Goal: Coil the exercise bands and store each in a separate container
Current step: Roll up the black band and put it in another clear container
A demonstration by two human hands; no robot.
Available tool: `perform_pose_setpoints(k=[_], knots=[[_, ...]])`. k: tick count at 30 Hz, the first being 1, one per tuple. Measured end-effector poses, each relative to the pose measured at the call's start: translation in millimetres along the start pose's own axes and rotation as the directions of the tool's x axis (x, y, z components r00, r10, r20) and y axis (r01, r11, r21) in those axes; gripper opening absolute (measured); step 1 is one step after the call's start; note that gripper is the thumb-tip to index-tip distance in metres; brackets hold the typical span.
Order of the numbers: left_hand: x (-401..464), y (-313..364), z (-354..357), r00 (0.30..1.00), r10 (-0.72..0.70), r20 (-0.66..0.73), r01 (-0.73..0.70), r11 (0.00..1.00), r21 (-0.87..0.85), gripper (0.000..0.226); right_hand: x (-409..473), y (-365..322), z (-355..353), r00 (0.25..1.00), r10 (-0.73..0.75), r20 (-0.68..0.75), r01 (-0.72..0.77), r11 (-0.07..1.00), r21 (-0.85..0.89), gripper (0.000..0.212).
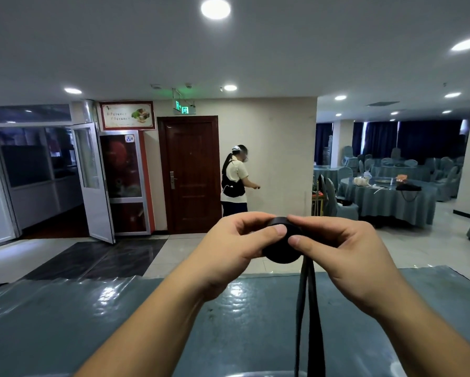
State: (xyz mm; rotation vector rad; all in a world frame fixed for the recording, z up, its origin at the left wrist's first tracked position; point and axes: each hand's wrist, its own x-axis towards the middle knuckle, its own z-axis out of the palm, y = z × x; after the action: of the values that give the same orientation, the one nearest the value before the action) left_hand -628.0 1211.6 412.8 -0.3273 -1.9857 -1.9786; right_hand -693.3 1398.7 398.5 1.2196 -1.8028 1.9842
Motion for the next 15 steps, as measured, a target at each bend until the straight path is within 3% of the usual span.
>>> perform_pose_setpoints(k=[2,7,13,15], knots=[[0.5,5.2,-2.6,1.000,0.002,0.014,-0.002,1.000,0.013,0.021,0.1,-2.0,1.1,1.000,-0.015,0.008,0.015,1.000,0.020,0.038],[-2.6,0.0,1.7,0.999,-0.012,-0.053,0.003,0.988,-0.154,0.024,-6.0,5.5,2.6,0.997,-0.016,-0.073,0.024,0.994,0.105,0.041],[-1.5,5.0,-4.7,0.999,-0.042,0.020,0.042,0.998,-0.041,0.022,-6.6,-0.5,-5.5,1.000,0.011,0.013,-0.011,0.999,0.036,0.036],[1.2,5.7,-2.9,1.000,-0.024,-0.010,0.023,0.997,-0.078,0.024,-4.3,0.5,-1.4,0.999,-0.010,-0.047,0.013,0.998,0.065,0.036]])
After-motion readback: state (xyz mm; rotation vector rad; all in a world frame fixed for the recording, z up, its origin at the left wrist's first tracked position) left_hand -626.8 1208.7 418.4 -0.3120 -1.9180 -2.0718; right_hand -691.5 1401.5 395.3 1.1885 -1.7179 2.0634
